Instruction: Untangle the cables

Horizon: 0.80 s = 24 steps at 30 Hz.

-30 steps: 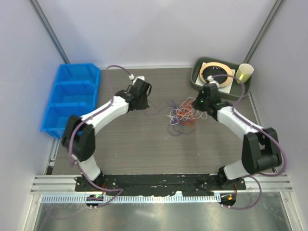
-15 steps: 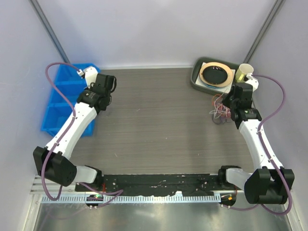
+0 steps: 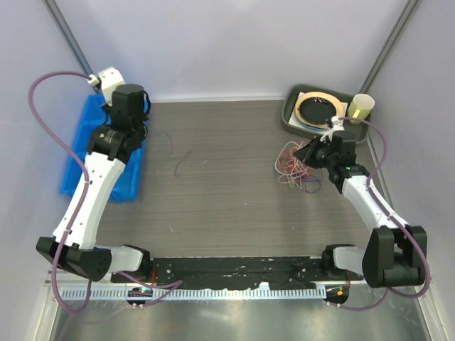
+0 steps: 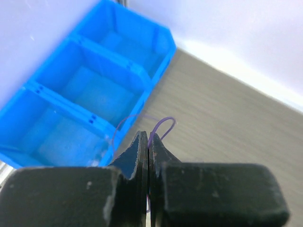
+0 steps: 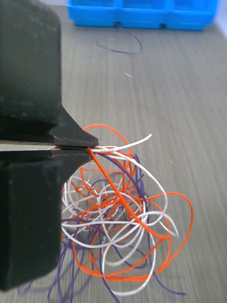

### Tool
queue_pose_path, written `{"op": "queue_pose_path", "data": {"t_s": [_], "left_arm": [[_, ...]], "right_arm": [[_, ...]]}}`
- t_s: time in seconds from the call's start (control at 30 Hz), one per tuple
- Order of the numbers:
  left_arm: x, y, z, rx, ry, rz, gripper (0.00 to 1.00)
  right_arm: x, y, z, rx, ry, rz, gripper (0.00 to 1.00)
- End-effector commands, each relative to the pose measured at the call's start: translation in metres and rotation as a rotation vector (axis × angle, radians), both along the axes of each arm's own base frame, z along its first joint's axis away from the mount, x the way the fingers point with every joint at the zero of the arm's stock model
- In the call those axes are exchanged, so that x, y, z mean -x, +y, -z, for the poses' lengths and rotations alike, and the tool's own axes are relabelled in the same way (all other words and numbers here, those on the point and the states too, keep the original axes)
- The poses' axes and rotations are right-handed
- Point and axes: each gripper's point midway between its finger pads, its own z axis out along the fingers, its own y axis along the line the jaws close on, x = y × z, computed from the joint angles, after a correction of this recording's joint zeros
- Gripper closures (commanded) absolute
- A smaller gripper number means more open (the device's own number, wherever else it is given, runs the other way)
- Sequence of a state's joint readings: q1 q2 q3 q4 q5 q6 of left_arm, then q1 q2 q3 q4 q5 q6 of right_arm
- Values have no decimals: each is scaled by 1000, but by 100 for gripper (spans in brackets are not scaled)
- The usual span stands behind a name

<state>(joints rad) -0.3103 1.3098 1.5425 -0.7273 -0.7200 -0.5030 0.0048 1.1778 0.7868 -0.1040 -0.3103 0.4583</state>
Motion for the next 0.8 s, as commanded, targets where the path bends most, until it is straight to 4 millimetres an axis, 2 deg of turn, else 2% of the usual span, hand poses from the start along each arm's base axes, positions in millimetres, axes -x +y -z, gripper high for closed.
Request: {"op": "queue_pose_path", "data": {"t_s": [0.0,0.03,0.2,0.37,0.4,0.47,0.5,0.6,0.63,0.77], "left_arm": [[7,35,-67,-89,-130,-109,100],[9,41,-77,-99,-145,-122,100],[34,81,-98,-154,-169,-272,100],[47,114,-116,-201,-183,-364,100],[51,122,-126,-205,-199,-387,100],[52,126,-138,-234,-202,-390,100],[56,127,-156,-235,-239,-394,100],[60,131,-180,-282,-256,-398,100],[68,133,-197,-282,-295,-416,100],[73,128,-222,-290,-348,-359,100]], "right_arm": [[2,52,-4,-68,-43,-205,99],[1,54,1,-65,-32,-211,99],[1,57,7,-64,-16,-213,99],[0,61,14,-71,-5,-225,99],[-1,61,14,-74,-2,-227,99],[0,65,18,-87,10,-242,99],[0,66,20,-88,15,-245,99],[0,68,23,-93,24,-250,99],[-1,68,24,-93,24,-250,99],[-1,69,24,-92,23,-250,99]]}}
